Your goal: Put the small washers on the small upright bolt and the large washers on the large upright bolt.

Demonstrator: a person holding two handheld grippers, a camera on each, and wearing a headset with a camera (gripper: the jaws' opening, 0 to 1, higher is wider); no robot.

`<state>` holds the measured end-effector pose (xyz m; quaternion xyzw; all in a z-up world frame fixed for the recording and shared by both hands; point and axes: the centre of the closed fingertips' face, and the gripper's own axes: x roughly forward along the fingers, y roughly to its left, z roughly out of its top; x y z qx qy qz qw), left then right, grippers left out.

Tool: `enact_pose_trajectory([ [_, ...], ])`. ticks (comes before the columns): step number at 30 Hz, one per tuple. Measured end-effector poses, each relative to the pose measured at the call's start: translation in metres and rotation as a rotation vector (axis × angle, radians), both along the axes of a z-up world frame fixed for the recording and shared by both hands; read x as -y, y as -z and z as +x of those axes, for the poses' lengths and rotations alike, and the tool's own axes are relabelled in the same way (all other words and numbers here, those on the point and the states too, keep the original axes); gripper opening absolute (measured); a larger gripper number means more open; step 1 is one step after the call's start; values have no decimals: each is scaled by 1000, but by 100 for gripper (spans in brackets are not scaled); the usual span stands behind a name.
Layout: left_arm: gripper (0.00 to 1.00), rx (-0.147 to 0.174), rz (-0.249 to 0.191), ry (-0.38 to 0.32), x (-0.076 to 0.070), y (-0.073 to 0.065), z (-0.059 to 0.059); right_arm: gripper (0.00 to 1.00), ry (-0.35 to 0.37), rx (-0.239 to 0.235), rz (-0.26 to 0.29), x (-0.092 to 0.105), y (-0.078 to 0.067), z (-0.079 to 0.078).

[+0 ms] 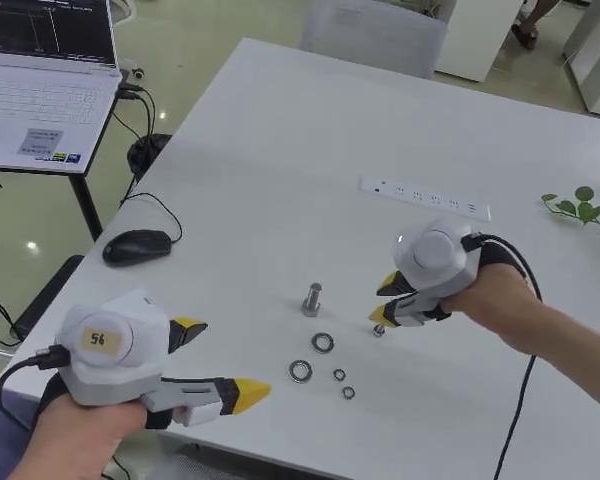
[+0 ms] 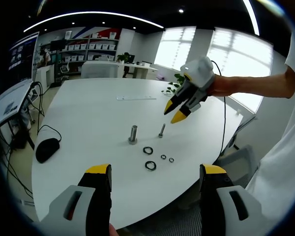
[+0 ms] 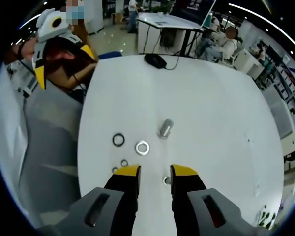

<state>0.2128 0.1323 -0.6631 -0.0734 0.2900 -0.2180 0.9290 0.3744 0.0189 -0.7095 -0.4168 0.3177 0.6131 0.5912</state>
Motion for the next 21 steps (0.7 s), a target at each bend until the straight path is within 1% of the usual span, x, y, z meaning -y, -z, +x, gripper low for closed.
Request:
enact_pose_trajectory([
  [4,73,2,0,-3,0,-1,0,26,2,-32,1,-5,10,-5],
  [7,73,2,1,-7,-1,-1,2,26,-2,-42,-9,-6,19,-9],
  [8,73,2,0,-8,-2,-2,2,26,-4,-53,-12,-7,22,-12],
  [9,73,2,1,-9,-3,-2,2,26,-3,-58,-7,-8,24,-13],
  [10,73,2,1,-11,-3,-2,3,26,-2,-72,6,-10,26,-16],
  [12,72,1,1,-15,-4,-2,3,26,2,-97,4,-11,32,-20],
  [21,72,-6,-2,-18,-4,0,6,25,-15,-126,-29,-9,58,-33],
])
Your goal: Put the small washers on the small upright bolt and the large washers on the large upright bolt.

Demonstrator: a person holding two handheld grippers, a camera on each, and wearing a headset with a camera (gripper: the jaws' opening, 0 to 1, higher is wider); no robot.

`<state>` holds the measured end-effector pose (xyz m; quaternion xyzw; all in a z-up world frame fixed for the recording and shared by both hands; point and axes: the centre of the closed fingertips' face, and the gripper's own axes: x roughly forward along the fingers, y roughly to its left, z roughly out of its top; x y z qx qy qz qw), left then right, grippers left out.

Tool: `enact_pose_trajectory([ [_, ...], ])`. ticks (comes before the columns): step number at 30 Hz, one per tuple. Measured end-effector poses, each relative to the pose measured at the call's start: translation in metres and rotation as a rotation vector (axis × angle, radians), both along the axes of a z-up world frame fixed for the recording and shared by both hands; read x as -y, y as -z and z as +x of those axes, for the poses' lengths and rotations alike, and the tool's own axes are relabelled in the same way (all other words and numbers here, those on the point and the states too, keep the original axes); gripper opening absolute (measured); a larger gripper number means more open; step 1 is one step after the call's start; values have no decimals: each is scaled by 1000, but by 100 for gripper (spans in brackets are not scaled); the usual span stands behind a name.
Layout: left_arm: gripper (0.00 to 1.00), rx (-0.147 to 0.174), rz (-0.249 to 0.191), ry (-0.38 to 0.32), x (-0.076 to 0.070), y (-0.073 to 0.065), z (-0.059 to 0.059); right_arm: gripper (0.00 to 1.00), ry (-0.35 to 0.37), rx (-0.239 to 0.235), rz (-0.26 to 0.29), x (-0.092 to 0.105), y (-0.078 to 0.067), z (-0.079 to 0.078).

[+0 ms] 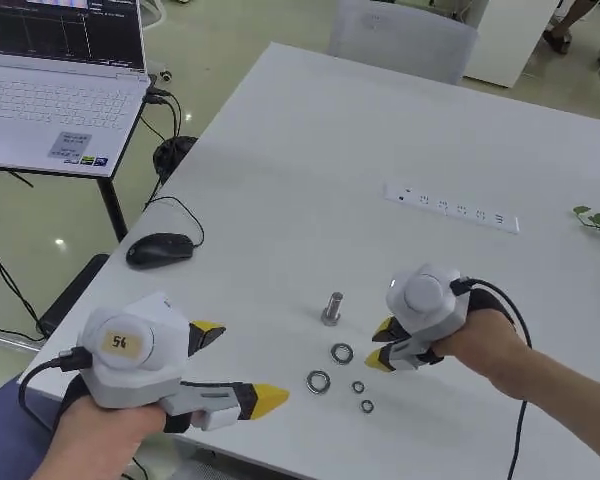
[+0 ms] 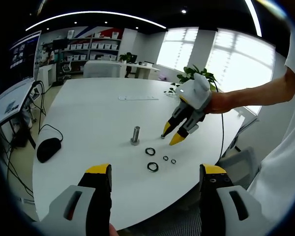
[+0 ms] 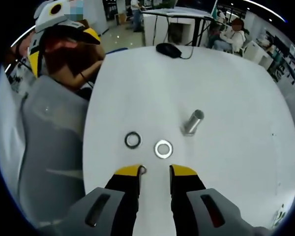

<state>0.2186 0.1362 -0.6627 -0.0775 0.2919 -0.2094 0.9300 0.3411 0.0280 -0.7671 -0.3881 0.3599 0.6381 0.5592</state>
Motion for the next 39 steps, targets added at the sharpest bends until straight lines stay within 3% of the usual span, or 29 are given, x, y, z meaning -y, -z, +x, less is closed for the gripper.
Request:
enact_pose_trajectory([
  [6,72,-3,-2,1,0,0,2,20,7,-39,-26,3,24,-10],
  [15,72,-10,0,-7,-5,2,2,20,18,-52,-52,10,49,-17],
  [20,72,-15,-1,-8,-5,5,2,20,32,-56,-53,10,54,-18],
  [24,72,-17,-2,-9,-4,4,1,18,-5,-36,-61,11,57,-18],
  [33,72,-19,-3,-13,-5,6,1,18,-10,-29,-38,8,56,-23],
  [34,72,-20,-1,-12,-5,6,2,18,-13,-25,-36,8,56,-24],
  [35,72,-20,-1,-10,-5,6,2,18,-66,21,-35,7,56,-22],
  [39,72,-19,-1,-9,-5,5,3,19,-86,24,-68,9,56,-24],
])
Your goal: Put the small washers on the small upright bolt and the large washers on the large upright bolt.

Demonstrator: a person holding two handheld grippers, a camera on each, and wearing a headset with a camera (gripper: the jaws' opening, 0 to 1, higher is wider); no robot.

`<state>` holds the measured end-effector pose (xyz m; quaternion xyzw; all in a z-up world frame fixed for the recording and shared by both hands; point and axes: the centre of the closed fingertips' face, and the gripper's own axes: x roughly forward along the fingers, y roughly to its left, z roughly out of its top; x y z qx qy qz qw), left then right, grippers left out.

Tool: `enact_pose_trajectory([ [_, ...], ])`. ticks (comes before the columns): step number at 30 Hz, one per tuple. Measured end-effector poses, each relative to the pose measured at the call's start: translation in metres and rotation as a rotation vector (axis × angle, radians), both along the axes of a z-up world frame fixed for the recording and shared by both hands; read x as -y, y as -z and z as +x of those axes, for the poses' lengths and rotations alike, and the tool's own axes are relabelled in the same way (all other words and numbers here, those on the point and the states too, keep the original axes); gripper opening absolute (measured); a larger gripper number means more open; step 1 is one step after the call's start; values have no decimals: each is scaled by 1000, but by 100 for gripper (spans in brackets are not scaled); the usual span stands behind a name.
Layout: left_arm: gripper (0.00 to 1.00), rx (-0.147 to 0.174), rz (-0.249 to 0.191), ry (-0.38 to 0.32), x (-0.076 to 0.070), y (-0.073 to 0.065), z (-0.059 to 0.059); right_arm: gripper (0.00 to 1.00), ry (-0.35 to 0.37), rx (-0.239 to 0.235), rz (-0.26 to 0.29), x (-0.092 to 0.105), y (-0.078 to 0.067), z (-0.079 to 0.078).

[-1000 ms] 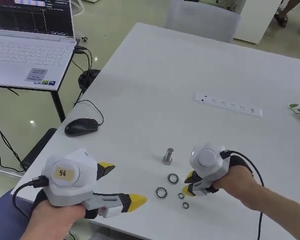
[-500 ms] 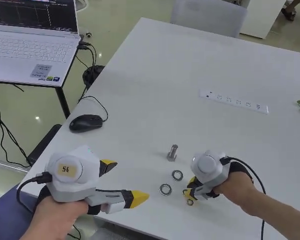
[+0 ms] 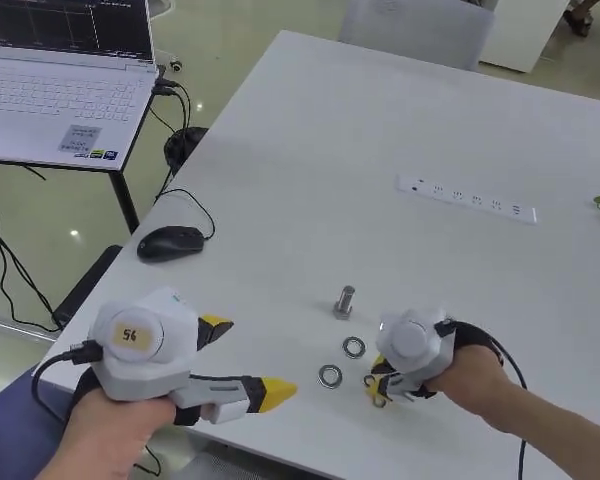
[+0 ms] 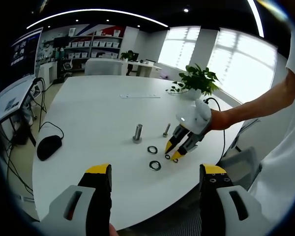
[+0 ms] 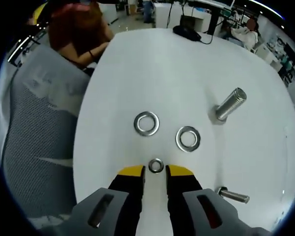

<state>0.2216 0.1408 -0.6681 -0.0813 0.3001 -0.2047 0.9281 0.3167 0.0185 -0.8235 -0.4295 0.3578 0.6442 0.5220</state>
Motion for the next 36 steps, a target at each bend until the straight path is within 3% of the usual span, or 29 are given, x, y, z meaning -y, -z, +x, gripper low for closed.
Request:
enact_pose_trajectory([
  [13,72,-1,-4,4,2,1,2,16,-22,35,2,-1,1,1],
  [26,72,5,-4,5,5,-1,5,15,37,21,31,-1,1,4],
  [30,72,1,-5,0,3,0,3,17,-24,46,37,-2,1,3],
  [34,72,-2,-4,-1,2,1,1,16,-169,65,31,-3,1,-1],
  [36,72,-2,-4,-2,2,0,0,16,-177,67,31,-3,1,-1],
])
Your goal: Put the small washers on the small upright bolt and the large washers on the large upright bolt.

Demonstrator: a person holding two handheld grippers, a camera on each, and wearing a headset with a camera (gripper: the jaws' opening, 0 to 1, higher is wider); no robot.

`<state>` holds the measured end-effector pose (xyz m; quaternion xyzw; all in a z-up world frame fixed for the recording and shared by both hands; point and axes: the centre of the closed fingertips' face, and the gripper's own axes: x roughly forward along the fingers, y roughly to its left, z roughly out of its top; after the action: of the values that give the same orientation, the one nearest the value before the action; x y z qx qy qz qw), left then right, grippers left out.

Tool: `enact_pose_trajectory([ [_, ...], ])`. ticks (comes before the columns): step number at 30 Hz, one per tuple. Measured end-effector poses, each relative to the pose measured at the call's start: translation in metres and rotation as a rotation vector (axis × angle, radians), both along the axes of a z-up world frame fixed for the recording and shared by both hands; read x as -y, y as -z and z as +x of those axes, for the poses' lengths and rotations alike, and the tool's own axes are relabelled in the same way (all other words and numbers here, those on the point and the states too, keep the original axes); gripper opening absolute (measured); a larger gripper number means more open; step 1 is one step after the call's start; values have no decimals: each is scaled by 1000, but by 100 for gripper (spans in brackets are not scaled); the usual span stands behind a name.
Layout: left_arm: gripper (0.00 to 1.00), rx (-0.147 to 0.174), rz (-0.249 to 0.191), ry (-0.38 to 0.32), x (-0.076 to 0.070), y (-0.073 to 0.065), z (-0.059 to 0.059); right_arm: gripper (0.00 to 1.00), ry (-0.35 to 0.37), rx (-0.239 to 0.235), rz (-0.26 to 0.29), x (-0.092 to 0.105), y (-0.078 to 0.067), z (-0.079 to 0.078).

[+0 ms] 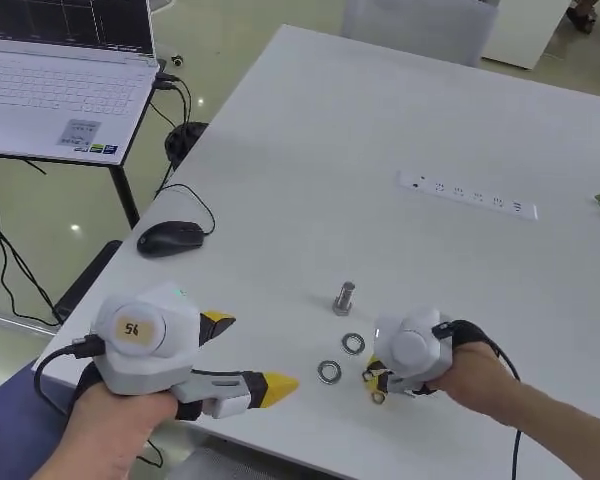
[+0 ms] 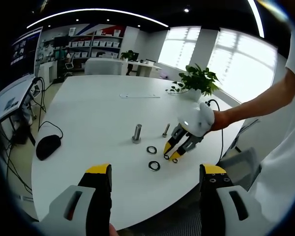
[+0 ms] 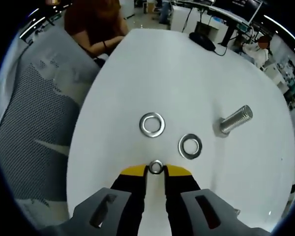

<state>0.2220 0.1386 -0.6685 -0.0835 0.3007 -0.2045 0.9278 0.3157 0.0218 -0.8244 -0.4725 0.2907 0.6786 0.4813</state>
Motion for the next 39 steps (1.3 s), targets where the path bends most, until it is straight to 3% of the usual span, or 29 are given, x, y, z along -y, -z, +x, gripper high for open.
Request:
enact_pose_trajectory([
  [4,72,0,0,0,0,-1,0,16,6,-32,-3,0,0,1],
  [13,72,1,1,4,1,-2,0,17,-79,-39,-26,-2,1,1],
  [23,72,1,1,13,6,-3,3,15,-84,-40,-31,-1,0,2],
  [26,72,4,0,11,6,-4,4,15,-77,-37,-25,-1,0,1],
  [32,72,0,0,4,3,-2,2,14,37,-60,9,-1,-1,4],
  [39,72,-1,1,4,2,-2,3,14,81,-26,6,4,-1,9],
])
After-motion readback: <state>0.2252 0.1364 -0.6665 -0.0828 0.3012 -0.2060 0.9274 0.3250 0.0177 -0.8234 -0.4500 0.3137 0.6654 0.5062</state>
